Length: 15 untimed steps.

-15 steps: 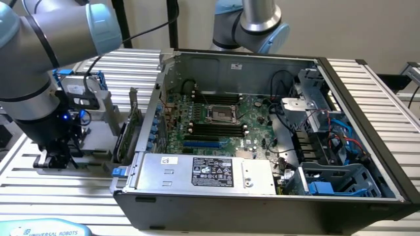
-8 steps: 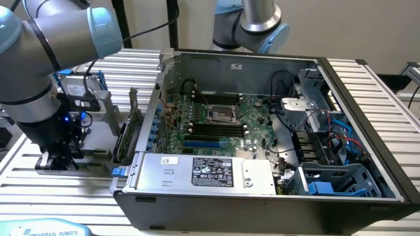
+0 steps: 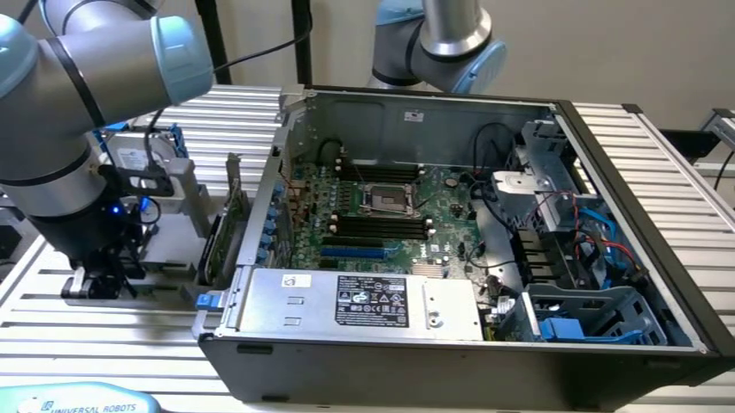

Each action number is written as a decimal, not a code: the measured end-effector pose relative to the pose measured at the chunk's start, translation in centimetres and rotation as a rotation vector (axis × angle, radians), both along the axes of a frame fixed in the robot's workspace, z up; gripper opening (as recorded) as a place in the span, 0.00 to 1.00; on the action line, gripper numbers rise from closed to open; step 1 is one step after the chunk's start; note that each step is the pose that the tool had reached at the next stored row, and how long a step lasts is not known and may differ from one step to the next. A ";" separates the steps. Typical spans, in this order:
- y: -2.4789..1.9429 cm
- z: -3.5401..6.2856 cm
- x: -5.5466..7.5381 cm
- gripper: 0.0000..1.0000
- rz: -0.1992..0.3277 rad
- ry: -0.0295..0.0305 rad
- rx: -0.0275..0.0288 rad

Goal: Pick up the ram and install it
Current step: 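Pick up the ram and move it above insertion slot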

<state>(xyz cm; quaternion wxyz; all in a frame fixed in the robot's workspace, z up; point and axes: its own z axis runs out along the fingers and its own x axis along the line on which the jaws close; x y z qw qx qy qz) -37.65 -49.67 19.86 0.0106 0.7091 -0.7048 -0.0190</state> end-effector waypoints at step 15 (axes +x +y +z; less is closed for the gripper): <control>0.07 -0.07 -0.1 0.27 0.003 -0.0032 0.0001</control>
